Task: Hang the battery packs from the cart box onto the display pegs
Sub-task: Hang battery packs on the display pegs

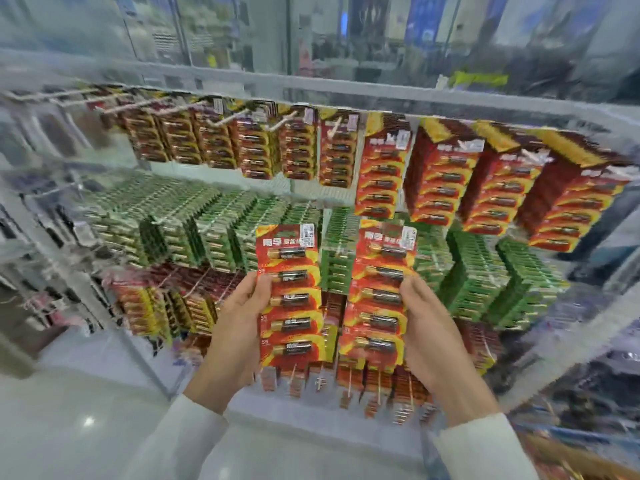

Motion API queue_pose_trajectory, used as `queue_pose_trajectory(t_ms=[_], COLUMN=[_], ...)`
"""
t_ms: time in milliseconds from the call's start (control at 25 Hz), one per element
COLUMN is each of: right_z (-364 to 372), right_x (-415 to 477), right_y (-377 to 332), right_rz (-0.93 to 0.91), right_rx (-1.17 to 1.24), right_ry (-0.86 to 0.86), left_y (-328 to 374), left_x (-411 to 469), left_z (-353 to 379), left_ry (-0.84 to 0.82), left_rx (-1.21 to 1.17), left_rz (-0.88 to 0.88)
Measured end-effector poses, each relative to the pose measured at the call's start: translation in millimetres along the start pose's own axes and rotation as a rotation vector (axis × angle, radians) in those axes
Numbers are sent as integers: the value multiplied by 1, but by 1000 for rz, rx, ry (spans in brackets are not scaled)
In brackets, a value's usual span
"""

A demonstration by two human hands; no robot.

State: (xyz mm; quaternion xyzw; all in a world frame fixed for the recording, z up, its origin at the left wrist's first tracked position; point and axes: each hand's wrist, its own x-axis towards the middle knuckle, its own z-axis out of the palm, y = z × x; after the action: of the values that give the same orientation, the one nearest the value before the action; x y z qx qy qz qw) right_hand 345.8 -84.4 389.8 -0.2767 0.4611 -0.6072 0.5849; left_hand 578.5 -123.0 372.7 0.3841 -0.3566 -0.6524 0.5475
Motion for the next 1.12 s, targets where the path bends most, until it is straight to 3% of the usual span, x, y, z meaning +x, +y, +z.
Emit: queue_pose_trajectory(t_ms=[200, 400, 600, 1120], right_z=[37, 56, 67, 76], right_x=[25, 60, 91, 125], right_y=[2, 4, -10, -24], right_rz=[-42, 1, -14, 1], right_rx=[-34, -15, -2, 97], right_ry=[27, 65, -47, 98], left_y=[24, 48, 82, 92], left_x=[28, 69, 117, 185], left_z=[-28, -26, -4, 2], left_ry=[38, 52, 32, 4], left_rx=[-57, 31, 79, 92], left_rz=[2, 64, 161, 165])
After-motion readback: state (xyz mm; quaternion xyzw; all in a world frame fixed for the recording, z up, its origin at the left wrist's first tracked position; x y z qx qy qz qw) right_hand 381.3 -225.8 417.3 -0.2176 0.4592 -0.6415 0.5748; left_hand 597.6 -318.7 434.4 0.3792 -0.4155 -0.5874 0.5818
